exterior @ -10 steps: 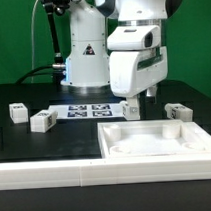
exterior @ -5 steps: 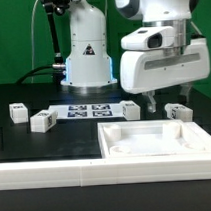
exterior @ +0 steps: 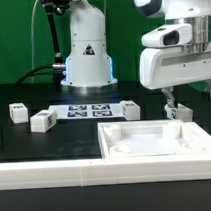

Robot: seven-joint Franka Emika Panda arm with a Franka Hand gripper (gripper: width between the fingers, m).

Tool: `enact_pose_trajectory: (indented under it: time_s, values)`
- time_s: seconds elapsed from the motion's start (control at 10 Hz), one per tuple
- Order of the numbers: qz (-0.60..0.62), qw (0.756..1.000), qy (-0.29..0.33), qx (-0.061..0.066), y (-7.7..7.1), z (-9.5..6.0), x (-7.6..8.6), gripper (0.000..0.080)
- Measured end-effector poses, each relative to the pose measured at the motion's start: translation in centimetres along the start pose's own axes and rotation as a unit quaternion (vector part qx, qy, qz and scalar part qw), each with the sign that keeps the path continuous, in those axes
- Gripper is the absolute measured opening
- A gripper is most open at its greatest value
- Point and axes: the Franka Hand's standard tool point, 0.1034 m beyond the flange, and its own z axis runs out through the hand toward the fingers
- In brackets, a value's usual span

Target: Assemble one leg

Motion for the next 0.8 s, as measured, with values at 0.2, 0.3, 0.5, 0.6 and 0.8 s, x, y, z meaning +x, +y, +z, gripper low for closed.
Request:
enact_pose_trajectory:
  time_s: [0.2,0.3,0.5,0.6,0.8]
  values:
    - [0.0,1.0,-0.026,-0.002,0.0,0.1,-0.5,0.0649]
    - [0.001,0.997,-0.072,-0.005,0.1,0.1,-0.9,0.0649]
    - [-0.005,0.99,-0.14,-0.006,0.0,0.6,-0.9,0.0649]
    - [-0.009,0.983,-0.184,-0.005,0.3,0.8,-1.1,0.0649]
    - [-0.004,0.969,-0.249,-0.006,0.1,1.1,-1.3,0.0649]
